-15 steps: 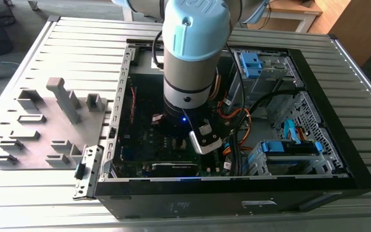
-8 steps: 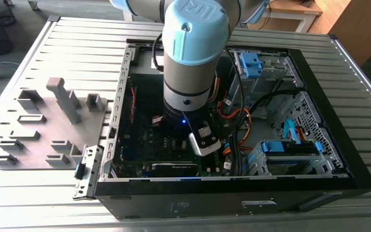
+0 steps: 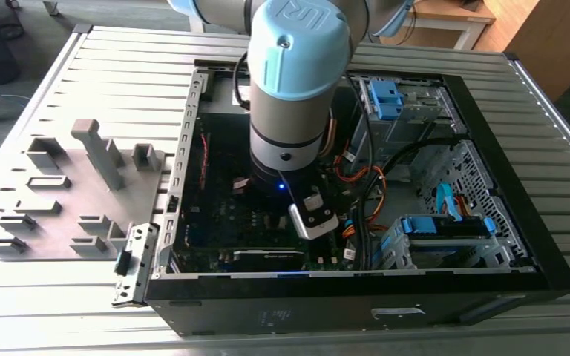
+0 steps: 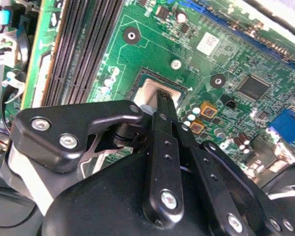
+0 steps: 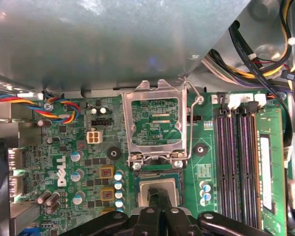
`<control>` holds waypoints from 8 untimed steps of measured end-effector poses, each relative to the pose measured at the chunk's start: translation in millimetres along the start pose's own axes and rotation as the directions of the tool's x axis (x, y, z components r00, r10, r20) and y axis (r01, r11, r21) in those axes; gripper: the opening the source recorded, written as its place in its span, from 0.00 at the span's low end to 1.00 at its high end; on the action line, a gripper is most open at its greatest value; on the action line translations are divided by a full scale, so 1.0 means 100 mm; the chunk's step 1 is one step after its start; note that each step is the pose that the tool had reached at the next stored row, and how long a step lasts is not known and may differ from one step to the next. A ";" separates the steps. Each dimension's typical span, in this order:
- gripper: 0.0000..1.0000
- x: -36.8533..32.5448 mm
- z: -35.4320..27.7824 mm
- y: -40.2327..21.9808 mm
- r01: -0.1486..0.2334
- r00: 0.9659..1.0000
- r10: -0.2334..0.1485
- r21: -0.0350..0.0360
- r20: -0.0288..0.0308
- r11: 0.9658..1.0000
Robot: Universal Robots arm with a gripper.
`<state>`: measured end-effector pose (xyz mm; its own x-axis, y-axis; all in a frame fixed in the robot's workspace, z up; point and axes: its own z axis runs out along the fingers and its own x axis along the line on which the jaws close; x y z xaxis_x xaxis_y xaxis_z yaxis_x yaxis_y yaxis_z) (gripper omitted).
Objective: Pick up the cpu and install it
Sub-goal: 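Place the cpu into insertion slot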
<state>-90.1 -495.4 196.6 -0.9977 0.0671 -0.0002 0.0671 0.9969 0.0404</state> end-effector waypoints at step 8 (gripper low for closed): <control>0.11 0.065 0.000 -0.004 0.001 1.000 -0.001 -0.001 0.010 1.000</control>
<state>-96.6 -495.4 196.7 -0.9977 0.0670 -0.0104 0.0665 0.9969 0.0411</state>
